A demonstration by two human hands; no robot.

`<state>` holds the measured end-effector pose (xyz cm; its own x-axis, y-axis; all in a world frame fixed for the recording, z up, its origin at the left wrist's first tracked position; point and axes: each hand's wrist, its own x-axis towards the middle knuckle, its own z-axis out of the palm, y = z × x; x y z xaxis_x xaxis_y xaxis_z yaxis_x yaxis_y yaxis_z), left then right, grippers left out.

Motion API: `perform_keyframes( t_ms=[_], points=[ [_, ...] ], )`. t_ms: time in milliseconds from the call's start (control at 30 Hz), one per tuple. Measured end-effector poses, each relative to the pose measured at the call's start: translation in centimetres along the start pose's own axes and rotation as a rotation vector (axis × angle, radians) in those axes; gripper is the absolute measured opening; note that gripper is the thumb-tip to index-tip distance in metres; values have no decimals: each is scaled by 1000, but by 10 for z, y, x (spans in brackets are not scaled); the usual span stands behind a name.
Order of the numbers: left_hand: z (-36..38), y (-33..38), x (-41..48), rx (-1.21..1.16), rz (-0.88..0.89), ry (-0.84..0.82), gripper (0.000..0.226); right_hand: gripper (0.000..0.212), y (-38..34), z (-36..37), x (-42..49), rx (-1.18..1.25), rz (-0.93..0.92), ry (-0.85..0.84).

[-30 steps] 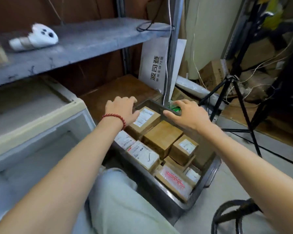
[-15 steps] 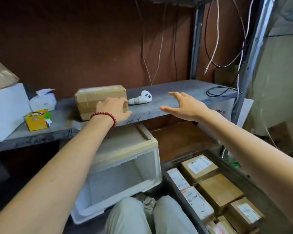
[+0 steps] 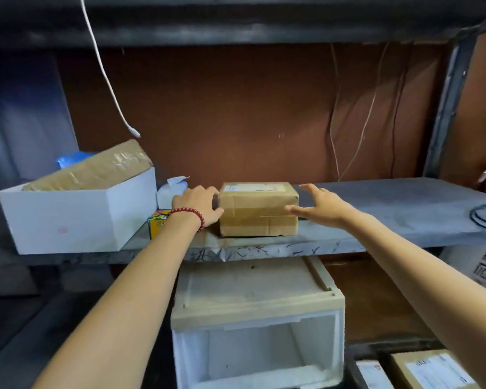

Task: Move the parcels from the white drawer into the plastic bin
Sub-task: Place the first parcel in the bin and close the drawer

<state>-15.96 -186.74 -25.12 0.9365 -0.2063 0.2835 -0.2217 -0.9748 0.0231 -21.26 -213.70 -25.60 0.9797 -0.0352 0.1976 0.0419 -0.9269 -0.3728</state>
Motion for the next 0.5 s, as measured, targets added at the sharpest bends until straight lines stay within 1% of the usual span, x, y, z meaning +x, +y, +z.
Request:
perform_keyframes(
  t_ms=[67,167,233,333,433,500],
  points=[
    [8,-3,3,38,-13,1,52,93,-3,12,9,59,17,-18],
    [23,-5,9,-1,-69,-28,69,96,-6,28,19,219,57,-46],
    [36,-6,12,-77,-111,-42,78,96,-5,38,24,316,57,2],
    [52,-8,16,-233,-142,-91,79,95,-2,44,29,452,78,52],
    [57,-4,14,-442,-105,-126,77,87,0,43,31,605,124,20],
    [59,3,12,-527,-63,-129,77,80,-1,40,29,711,152,8]
  ],
)
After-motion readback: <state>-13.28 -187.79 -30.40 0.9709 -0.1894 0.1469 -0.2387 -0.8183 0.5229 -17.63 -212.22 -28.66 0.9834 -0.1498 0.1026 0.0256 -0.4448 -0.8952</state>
